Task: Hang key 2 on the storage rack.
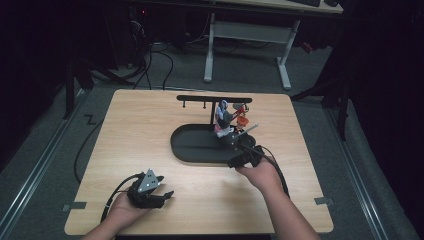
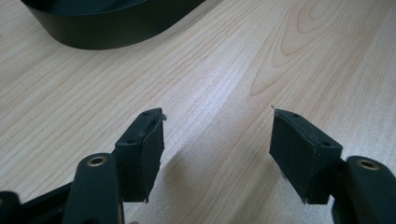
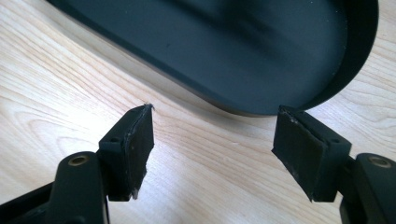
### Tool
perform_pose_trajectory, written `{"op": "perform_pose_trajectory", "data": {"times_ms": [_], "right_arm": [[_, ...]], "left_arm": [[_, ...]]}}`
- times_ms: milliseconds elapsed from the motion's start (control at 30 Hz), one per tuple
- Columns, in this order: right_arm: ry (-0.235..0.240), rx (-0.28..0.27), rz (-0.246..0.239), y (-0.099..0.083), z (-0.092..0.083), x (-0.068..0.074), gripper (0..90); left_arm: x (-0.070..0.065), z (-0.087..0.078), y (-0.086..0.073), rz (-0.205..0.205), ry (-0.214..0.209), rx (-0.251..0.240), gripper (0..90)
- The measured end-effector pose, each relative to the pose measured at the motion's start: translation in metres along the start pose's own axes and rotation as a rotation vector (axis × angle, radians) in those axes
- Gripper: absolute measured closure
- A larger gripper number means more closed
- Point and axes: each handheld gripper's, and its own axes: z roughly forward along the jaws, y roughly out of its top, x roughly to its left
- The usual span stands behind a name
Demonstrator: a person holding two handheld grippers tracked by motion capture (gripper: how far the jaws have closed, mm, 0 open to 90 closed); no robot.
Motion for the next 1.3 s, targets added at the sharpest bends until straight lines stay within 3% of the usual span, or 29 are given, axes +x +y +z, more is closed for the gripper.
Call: {"op": "perform_pose_trajectory", "data": {"times_ms": [100, 233, 300, 400, 500, 633, 667, 733, 833, 1067, 1300], "right_arm": [[0.009, -0.063, 0.036, -0.021, 0.01, 0.0, 25.3], [0.023, -0.132, 0.034, -0.051, 0.024, 0.001, 24.6], [0.006, -0.181, 0.027, -0.064, 0.029, 0.004, 24.4], [0.019, -0.268, 0.034, -0.083, 0.032, 0.008, 19.7], [-0.001, -0.349, 0.019, -0.1, 0.032, 0.013, 15.3], [-0.037, -0.504, 0.039, -0.136, 0.026, 0.019, 14.8], [-0.013, -0.486, 0.026, -0.137, 0.021, 0.02, 13.7], [-0.084, -0.53, -0.011, -0.143, 0.015, 0.02, 14.4], [-0.044, -0.534, 0.051, -0.144, 0.017, 0.016, 14.0], [-0.051, -0.489, 0.034, -0.138, 0.028, 0.02, 14.0], [-0.081, -0.515, 0.028, -0.134, 0.026, 0.02, 12.2]], "left_arm": [[-0.001, 0.0, 0.0, 0.001, -0.002, -0.003, 35.2], [-0.001, 0.001, 0.0, -0.001, -0.002, -0.003, 35.0], [0.0, 0.001, 0.0, -0.005, -0.001, -0.007, 34.9], [0.0, 0.0, 0.0, -0.009, -0.001, -0.014, 34.9], [-0.001, -0.001, 0.0, -0.007, -0.003, -0.02, 34.8], [-0.002, -0.001, 0.002, -0.023, -0.025, -0.03, 34.5], [-0.003, -0.001, 0.002, -0.024, -0.03, -0.035, 34.5], [-0.006, -0.001, 0.003, -0.011, -0.032, -0.034, 34.5], [-0.008, -0.001, 0.004, -0.01, -0.038, -0.034, 34.3], [-0.007, -0.005, 0.002, -0.002, -0.038, -0.042, 33.9], [0.0, -0.013, -0.001, -0.016, -0.023, -0.05, 32.6]]}}
